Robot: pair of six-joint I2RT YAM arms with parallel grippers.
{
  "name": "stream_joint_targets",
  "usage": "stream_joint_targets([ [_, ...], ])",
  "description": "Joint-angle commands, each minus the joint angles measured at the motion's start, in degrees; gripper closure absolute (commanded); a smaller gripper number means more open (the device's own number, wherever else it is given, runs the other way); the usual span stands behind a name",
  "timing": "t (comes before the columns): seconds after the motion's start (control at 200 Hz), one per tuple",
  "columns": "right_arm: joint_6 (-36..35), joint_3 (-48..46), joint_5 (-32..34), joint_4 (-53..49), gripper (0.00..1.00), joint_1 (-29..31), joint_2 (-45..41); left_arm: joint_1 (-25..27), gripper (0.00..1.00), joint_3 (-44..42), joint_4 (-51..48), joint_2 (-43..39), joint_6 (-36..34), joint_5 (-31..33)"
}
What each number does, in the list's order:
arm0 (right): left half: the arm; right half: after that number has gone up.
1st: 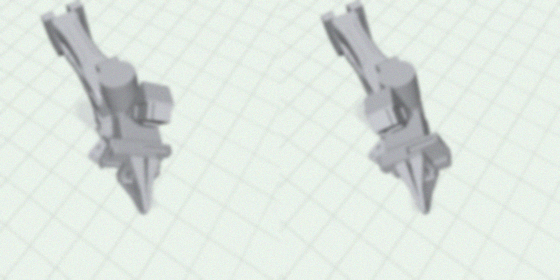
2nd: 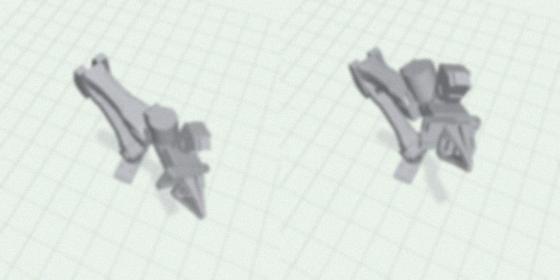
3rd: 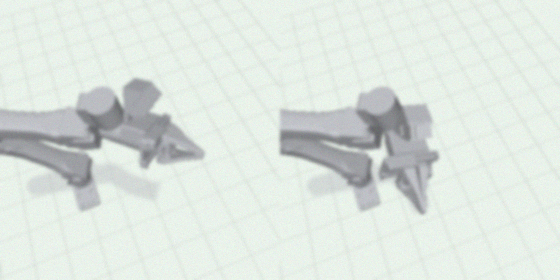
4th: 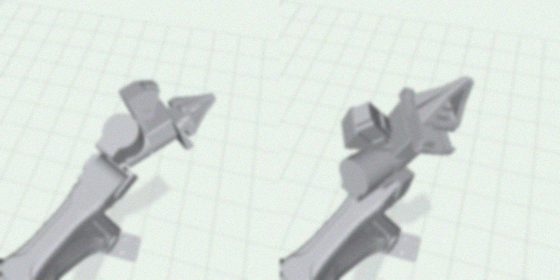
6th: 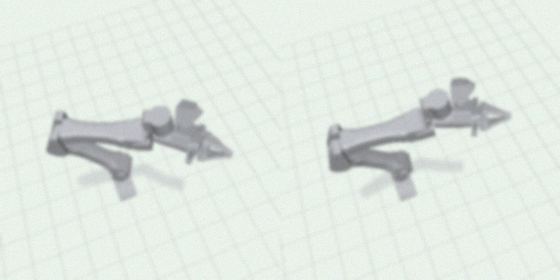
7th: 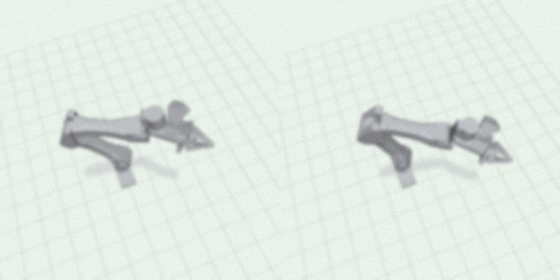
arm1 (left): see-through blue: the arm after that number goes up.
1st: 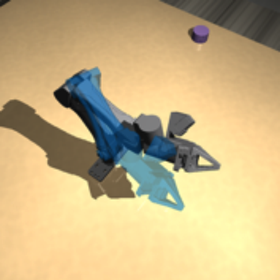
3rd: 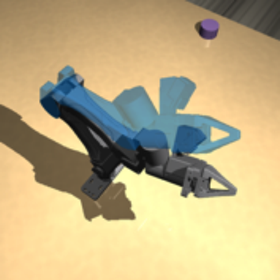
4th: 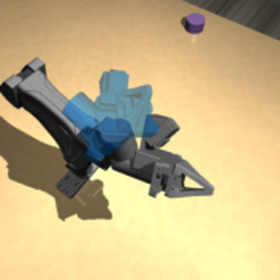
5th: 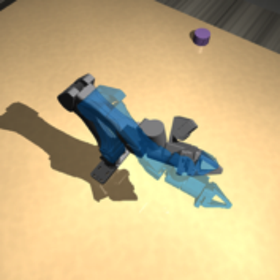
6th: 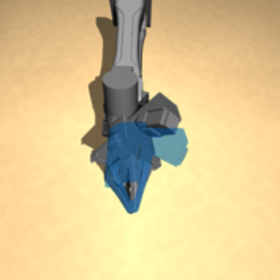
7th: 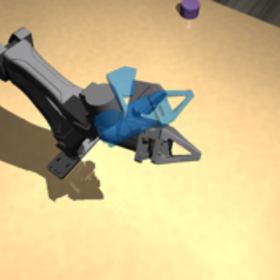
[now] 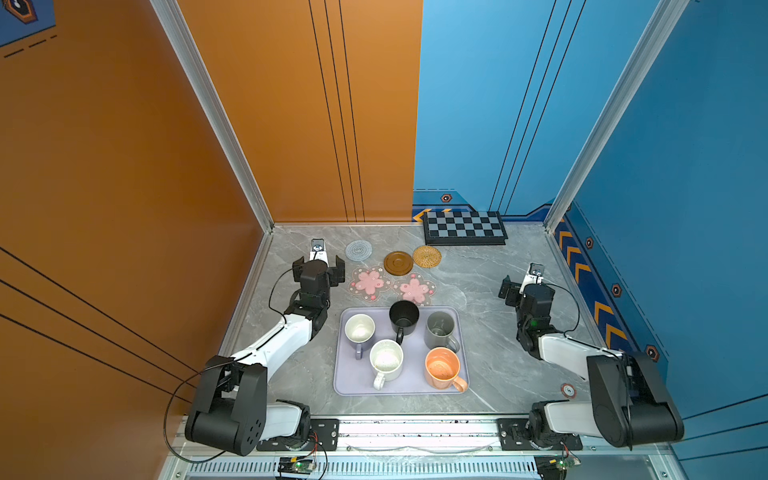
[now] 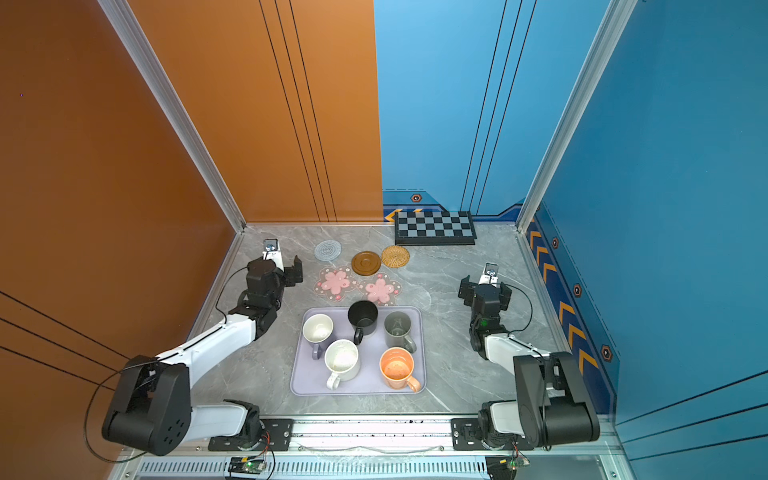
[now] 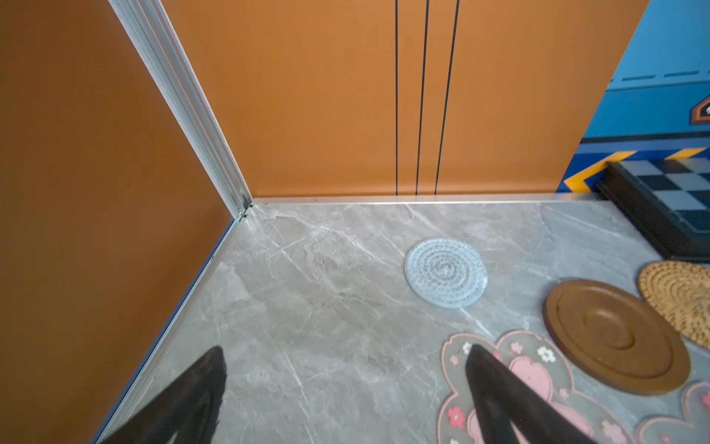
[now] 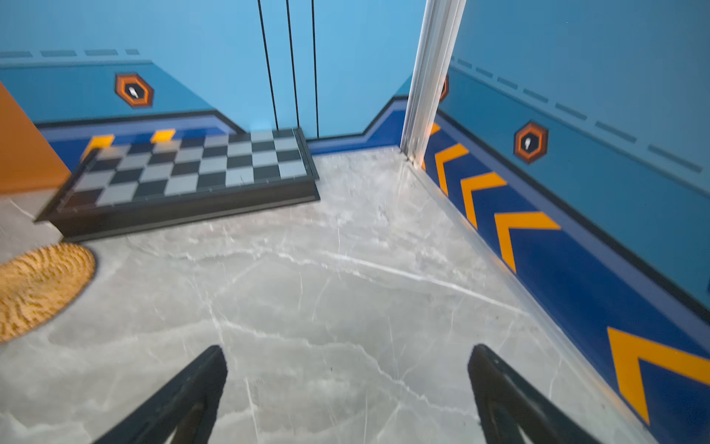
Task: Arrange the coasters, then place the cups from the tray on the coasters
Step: 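Raise both arms and reach forward past the tray toward the coasters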
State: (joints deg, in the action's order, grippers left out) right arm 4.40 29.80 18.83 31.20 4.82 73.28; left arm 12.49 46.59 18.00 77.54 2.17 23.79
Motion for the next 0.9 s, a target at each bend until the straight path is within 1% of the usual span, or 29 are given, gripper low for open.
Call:
stream_joint_targets([
  [0.0,-2.1,5.3,-2.8,-16.1,0.0,-0.1,-4.2,0.9,0.02,8.3,-16.2,3.3,8.1,1.8],
  [0.06,-2.0,6.3,-4.1,-17.6,0.0,0.2,-5.8,1.6,0.02,13.0,-21.1,5.9,10.6,1.8],
  [0.1,-1.1,7.7,-4.6,-20.3,0.0,0.1,-6.6,2.3,0.02,16.5,-23.8,7.8,11.2,1.2],
  [0.175,0.4,12.0,-5.5,-27.7,0.0,0.0,-6.8,4.3,0.02,21.9,-28.2,11.9,10.6,-0.1],
  [0.235,0.9,14.0,-6.7,-31.1,0.0,0.2,-6.6,6.7,0.02,25.6,-32.3,15.5,10.2,1.1],
  [0.315,2.3,15.3,-8.1,-33.2,0.0,0.7,-6.7,9.3,0.02,30.9,-36.3,21.2,10.6,1.8],
  [0.405,4.1,15.5,-8.0,-34.4,0.0,1.7,-6.9,11.8,0.02,38.2,-43.9,28.7,12.2,4.8],
  [0.501,5.1,15.2,-7.7,-35.6,0.0,3.2,-6.9,14.0,0.02,44.3,-48.5,35.0,12.9,4.6],
  [0.576,5.1,15.1,-6.5,-36.8,0.0,4.8,-6.5,14.8,0.02,46.5,-49.1,38.2,14.4,2.7],
  [0.636,5.1,15.2,-5.6,-37.8,0.0,5.8,-6.1,14.6,0.0,47.5,-49.6,39.8,16.7,0.4],
  [0.711,5.1,15.4,-4.9,-38.6,0.0,6.8,-5.6,14.1,0.03,48.2,-49.9,41.5,19.4,-2.4],
  [0.776,5.2,15.4,-4.7,-38.8,0.0,7.4,-5.2,13.8,0.0,48.3,-49.9,42.4,20.7,-3.4],
  [0.796,5.2,15.4,-4.6,-38.8,0.0,7.5,-5.1,13.8,0.02,48.3,-49.8,42.7,20.8,-3.5],
  [0.896,5.8,15.5,-4.4,-38.6,0.0,8.0,-4.2,14.0,0.02,48.2,-49.8,43.7,21.3,-3.8],
])
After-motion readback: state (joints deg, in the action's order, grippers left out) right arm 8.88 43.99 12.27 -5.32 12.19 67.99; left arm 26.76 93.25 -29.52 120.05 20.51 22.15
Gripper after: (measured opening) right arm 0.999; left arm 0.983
